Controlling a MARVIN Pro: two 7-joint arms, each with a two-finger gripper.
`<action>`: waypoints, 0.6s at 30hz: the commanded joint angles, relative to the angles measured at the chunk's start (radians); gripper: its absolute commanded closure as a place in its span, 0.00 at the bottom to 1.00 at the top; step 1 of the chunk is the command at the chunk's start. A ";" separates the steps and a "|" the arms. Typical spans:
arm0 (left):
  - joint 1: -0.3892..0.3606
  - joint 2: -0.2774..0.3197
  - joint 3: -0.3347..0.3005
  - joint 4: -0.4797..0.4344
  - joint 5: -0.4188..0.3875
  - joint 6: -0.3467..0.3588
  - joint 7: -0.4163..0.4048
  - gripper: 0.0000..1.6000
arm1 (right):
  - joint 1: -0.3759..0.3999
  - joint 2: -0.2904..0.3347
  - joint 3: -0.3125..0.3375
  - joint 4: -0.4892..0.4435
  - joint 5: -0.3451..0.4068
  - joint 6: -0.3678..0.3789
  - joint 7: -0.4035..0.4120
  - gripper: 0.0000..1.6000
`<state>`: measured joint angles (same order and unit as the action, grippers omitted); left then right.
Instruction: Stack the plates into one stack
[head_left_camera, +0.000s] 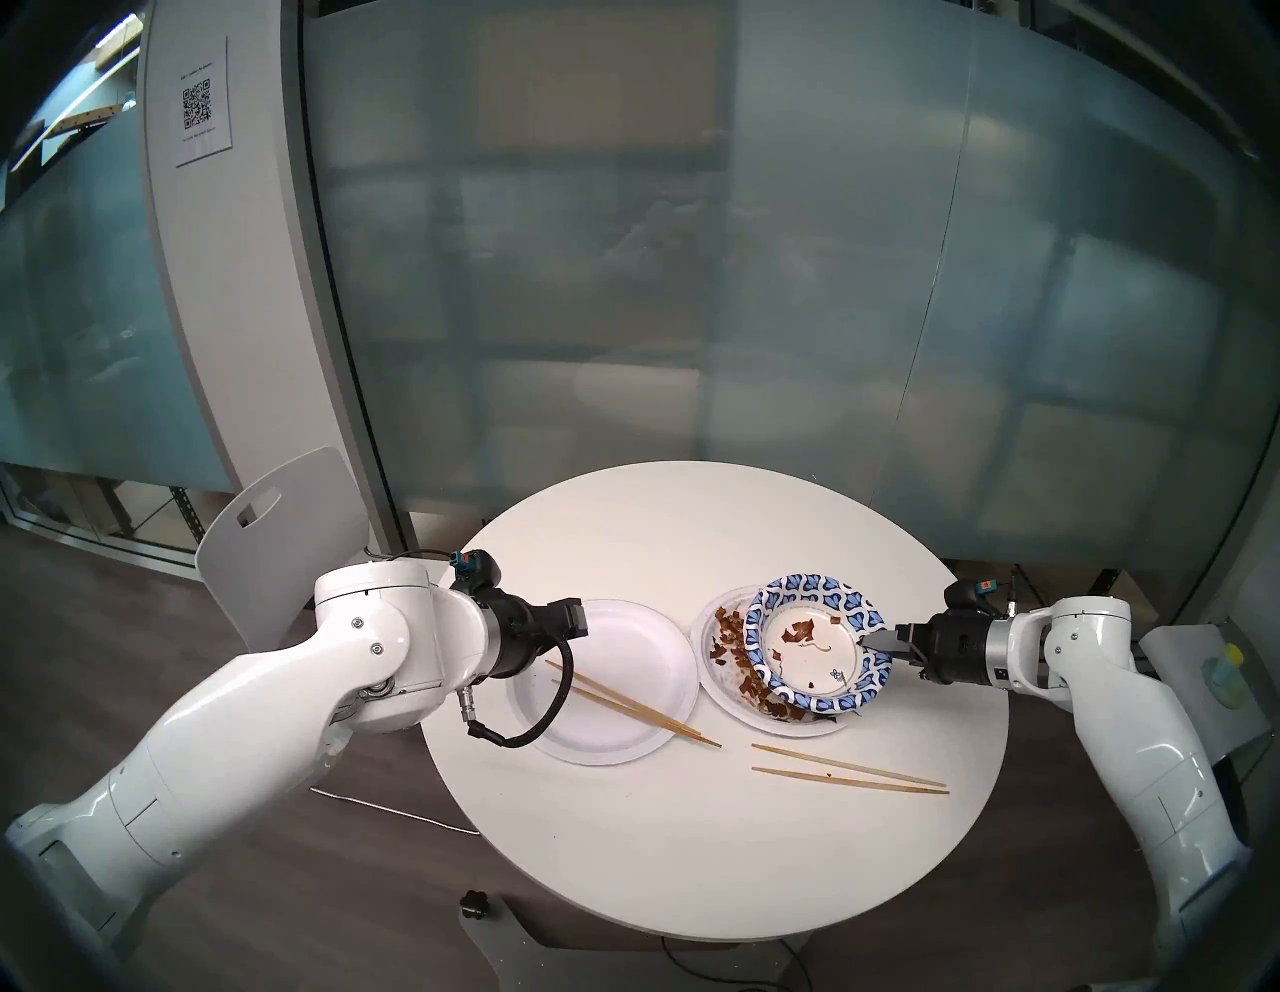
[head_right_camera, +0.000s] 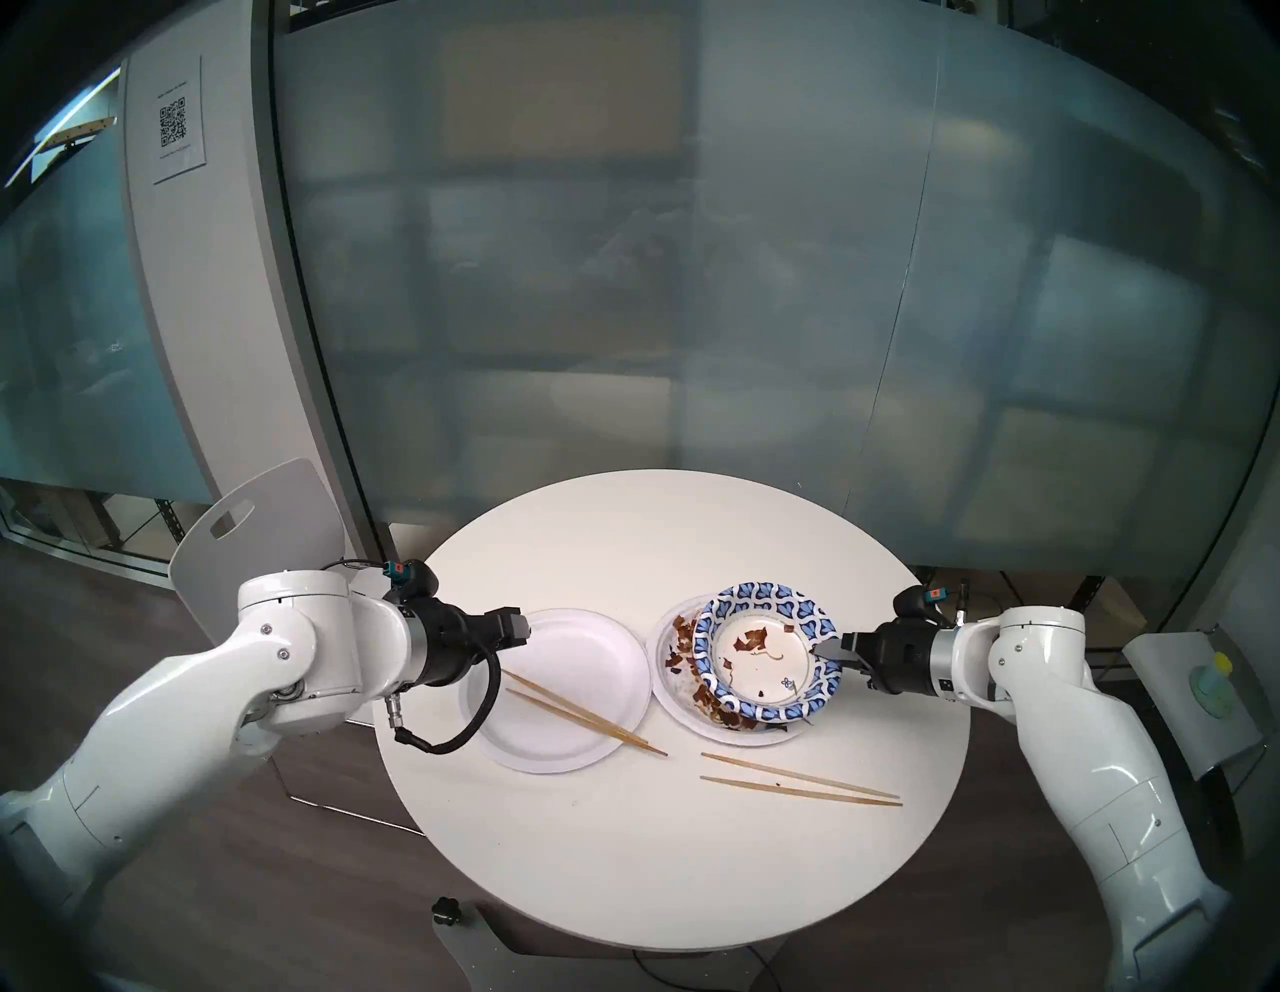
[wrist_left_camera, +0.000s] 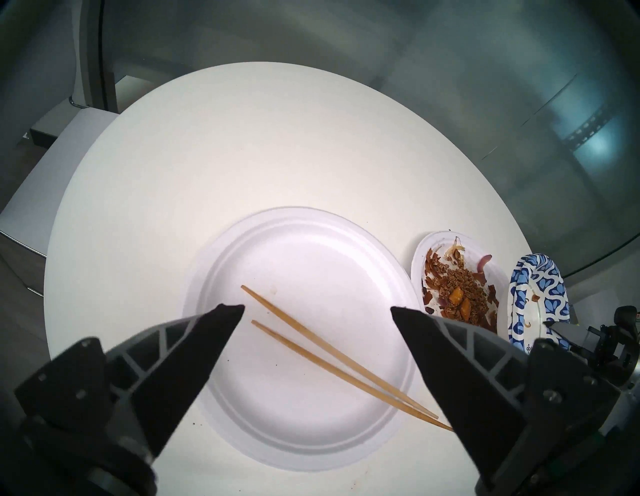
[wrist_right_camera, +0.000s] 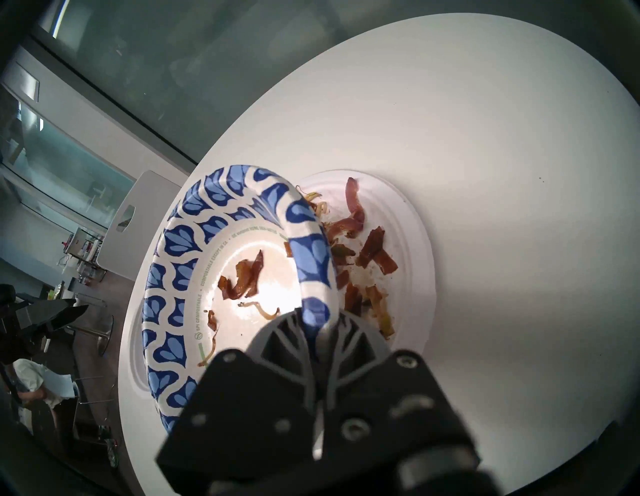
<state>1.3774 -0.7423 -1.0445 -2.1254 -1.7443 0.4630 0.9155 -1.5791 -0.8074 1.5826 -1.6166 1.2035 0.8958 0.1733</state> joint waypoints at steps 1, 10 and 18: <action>0.000 -0.003 -0.003 -0.010 0.027 -0.020 -0.010 0.00 | 0.115 -0.023 -0.038 0.027 -0.008 0.005 -0.026 1.00; -0.001 -0.006 0.007 -0.003 0.061 -0.041 -0.023 0.00 | 0.183 -0.062 -0.092 0.100 -0.022 0.027 -0.059 1.00; -0.010 -0.014 0.014 -0.006 0.094 -0.056 -0.039 0.00 | 0.311 -0.088 -0.166 0.203 -0.066 0.064 -0.081 0.65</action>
<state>1.3801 -0.7465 -1.0288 -2.1206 -1.6779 0.4224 0.8901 -1.4176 -0.8715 1.4602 -1.4700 1.1607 0.9479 0.0967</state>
